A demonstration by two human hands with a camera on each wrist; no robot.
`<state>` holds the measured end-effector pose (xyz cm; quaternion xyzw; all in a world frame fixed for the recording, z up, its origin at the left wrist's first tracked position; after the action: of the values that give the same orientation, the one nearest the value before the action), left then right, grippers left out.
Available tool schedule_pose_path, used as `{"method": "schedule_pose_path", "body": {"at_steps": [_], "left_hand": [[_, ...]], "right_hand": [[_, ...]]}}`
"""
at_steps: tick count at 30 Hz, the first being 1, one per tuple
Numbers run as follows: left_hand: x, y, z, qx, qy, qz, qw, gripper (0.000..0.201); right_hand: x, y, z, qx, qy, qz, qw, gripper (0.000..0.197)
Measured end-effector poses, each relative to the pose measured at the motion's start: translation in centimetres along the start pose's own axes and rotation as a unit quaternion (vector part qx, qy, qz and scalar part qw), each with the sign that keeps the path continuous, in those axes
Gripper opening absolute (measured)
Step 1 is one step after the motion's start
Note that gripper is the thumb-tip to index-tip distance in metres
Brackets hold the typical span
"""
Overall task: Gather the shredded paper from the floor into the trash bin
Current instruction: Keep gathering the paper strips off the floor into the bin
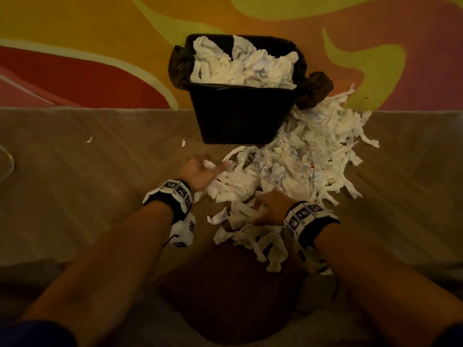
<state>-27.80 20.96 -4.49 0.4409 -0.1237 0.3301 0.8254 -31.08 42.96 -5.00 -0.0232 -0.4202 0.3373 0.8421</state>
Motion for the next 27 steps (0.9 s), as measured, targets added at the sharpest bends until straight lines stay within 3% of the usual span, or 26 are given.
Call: {"method": "schedule_pose_path", "body": {"at_steps": [1, 3, 4, 5, 8, 11, 14, 16, 18, 21, 24, 27], "left_hand": [[0.0, 0.1, 0.3, 0.008, 0.034, -0.002, 0.999, 0.082], [0.2, 1.1, 1.2, 0.028, 0.107, -0.046, 0.993, 0.049], [0.4, 1.8, 1.3, 0.038, 0.124, -0.076, 0.989, 0.035], [0.7, 2.5, 1.0, 0.038, 0.114, -0.111, 0.987, 0.036], [2.1, 5.1, -2.5, -0.058, -0.045, -0.208, 0.975, 0.032], [4.4, 4.9, -7.3, -0.220, -0.201, -0.252, 0.921, 0.023], [6.0, 2.4, -10.8, -0.337, -0.282, -0.239, 0.866, 0.053], [6.1, 0.9, -11.7, -0.390, -0.275, -0.237, 0.847, 0.077], [6.0, 0.1, -11.9, -0.432, -0.240, -0.241, 0.835, 0.087], [5.8, 0.1, -11.9, -0.446, -0.208, -0.236, 0.838, 0.067], [5.6, 0.7, -11.3, -0.382, -0.208, -0.225, 0.872, 0.040], [5.2, 0.7, -10.1, -0.325, -0.206, -0.200, 0.901, 0.030]], "right_hand": [[0.4, 0.4, -0.7, -0.003, -0.009, -0.004, 1.000, 0.060], [1.0, 1.2, -2.0, -0.014, -0.019, -0.006, 1.000, 0.074], [1.3, 1.5, -2.6, -0.013, -0.025, -0.003, 1.000, 0.083], [1.5, 1.7, -3.2, -0.005, -0.030, 0.002, 1.000, 0.090], [1.8, 2.0, -4.2, 0.050, -0.024, 0.016, 0.998, 0.090], [1.8, 2.2, -4.0, 0.075, 0.000, 0.029, 0.997, 0.063], [1.6, 2.1, -2.4, 0.035, 0.042, 0.016, 0.998, 0.030], [1.7, 2.1, -1.3, -0.002, 0.071, 0.011, 0.997, 0.022], [1.8, 2.4, -0.6, -0.027, 0.089, 0.015, 0.996, 0.022], [2.2, 2.8, 0.3, -0.059, 0.121, 0.006, 0.991, 0.023], [2.7, 2.8, 1.7, -0.124, 0.172, 0.009, 0.977, 0.025], [2.9, 2.7, 3.5, -0.153, 0.227, 0.022, 0.962, 0.023]]}}
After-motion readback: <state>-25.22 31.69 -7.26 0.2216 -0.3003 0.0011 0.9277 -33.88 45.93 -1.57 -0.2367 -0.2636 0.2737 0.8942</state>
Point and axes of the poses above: each hand's wrist, its own x-axis away from the middle knuckle, its own z-axis out of the back of the hand, y = z × x, the point moved 7 cm from there along -x, towards the middle knuckle, and after that the axes turned 1 degree about -x, right-handed, at the moved point
